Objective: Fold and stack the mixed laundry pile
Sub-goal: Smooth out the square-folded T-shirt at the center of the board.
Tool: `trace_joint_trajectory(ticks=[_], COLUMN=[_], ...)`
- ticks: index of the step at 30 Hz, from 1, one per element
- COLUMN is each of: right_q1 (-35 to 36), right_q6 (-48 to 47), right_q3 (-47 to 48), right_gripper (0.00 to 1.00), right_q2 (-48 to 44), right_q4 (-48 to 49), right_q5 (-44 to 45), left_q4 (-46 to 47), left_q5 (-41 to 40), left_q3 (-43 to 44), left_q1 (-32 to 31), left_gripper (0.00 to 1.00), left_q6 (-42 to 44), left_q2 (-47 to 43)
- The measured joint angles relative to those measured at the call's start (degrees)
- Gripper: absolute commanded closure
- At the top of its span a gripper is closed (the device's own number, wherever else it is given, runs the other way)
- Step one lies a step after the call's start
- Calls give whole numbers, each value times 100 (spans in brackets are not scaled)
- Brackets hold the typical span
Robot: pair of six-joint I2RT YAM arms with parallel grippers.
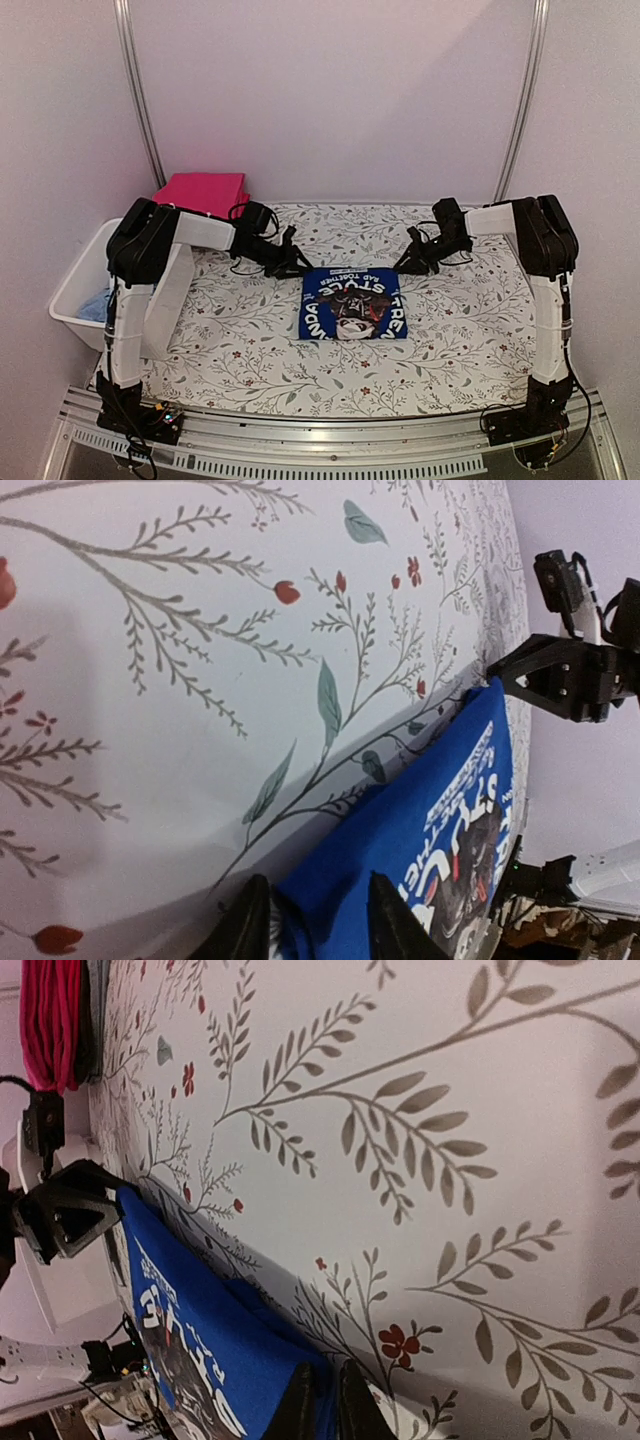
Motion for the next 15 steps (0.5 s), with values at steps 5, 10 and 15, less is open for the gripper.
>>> trace_joint_trajectory(ticks=[5,10,15], right_q1=[-9,17,428], right_q6=[-149,-413,-831], right_q3=[382,400,319], right_gripper=[55,54,58], right_q2=[-87,-796,-1823], right_q4=[-328,-719,-879], right_q5=[234,555,944], left_q4=[-52,-223,-120], left_q5=[-87,-205,-199], left_q3=[-90,-660,-1488], left_q1=[197,459,490], left_gripper=[48,43,42], left_q6=[74,179,122], left_q2=[-225,-935,-1650])
